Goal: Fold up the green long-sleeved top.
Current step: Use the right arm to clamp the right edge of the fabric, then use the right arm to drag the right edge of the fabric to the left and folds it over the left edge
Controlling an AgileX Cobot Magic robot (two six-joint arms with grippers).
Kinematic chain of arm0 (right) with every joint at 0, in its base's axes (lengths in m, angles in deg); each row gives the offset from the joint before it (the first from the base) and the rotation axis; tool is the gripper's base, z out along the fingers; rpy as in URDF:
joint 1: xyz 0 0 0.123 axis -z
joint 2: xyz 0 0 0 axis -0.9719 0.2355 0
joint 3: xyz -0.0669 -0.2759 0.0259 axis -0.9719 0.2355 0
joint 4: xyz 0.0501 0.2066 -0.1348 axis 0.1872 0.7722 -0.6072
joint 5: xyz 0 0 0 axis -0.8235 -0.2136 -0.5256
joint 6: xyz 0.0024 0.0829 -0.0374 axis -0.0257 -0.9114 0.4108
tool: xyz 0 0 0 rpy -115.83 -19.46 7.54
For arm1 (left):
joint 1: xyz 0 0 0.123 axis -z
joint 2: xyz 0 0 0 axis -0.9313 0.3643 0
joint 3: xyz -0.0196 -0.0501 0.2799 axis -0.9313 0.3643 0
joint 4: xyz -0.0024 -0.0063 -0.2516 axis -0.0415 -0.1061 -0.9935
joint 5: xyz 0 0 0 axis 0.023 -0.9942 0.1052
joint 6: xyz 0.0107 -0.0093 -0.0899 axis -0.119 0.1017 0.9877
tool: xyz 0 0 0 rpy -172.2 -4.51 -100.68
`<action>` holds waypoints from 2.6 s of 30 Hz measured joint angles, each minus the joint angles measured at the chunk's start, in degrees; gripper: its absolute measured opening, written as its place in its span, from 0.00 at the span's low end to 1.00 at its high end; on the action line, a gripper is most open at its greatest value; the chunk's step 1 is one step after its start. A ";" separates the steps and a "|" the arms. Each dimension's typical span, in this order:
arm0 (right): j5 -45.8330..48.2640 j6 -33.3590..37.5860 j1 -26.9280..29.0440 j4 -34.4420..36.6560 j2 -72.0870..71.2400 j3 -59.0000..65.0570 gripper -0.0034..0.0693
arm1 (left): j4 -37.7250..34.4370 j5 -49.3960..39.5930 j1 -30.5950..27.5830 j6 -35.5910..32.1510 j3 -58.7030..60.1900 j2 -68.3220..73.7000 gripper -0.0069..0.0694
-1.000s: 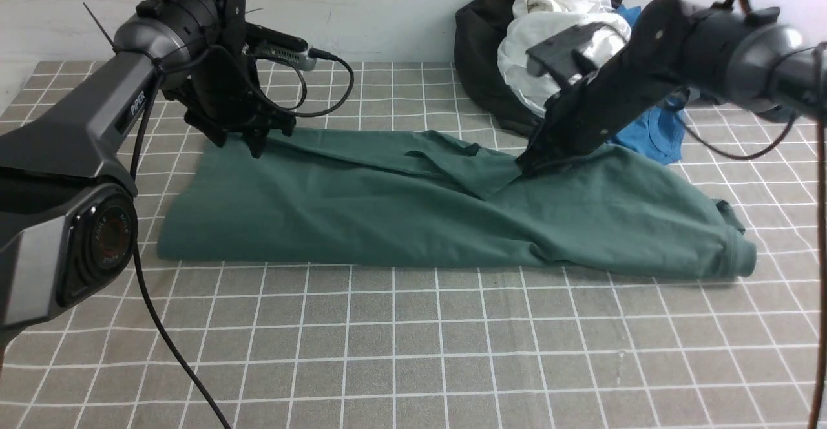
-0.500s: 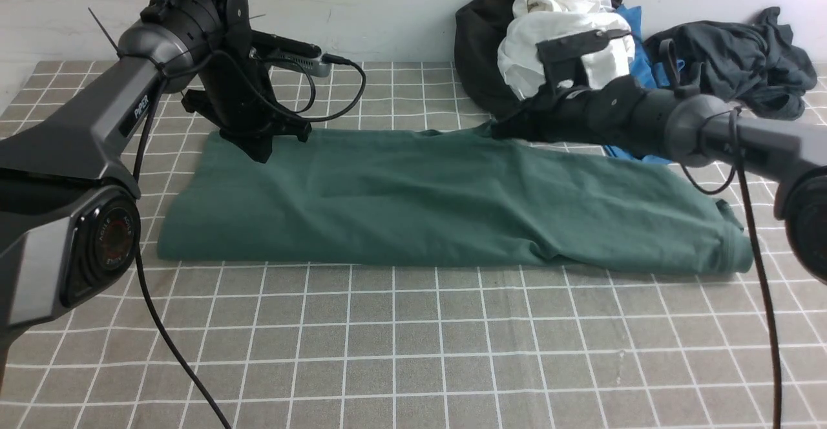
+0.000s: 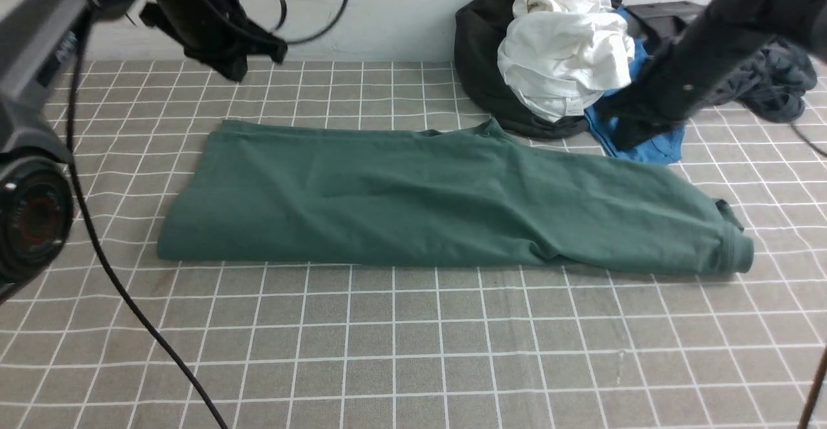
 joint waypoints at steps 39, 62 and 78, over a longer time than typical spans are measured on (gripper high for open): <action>0.30 2.25 9.95 0.73 -1.67 10.54 0.10 | -5.76 7.77 0.63 -6.87 74.84 -58.12 0.08; 0.57 -10.57 -16.49 19.90 -1.47 -11.89 0.10 | -8.96 17.10 0.63 -4.28 84.47 -58.96 0.08; -17.82 -7.39 -27.86 28.17 12.24 -15.43 0.45 | -10.80 17.06 0.63 -4.34 84.47 -58.96 0.08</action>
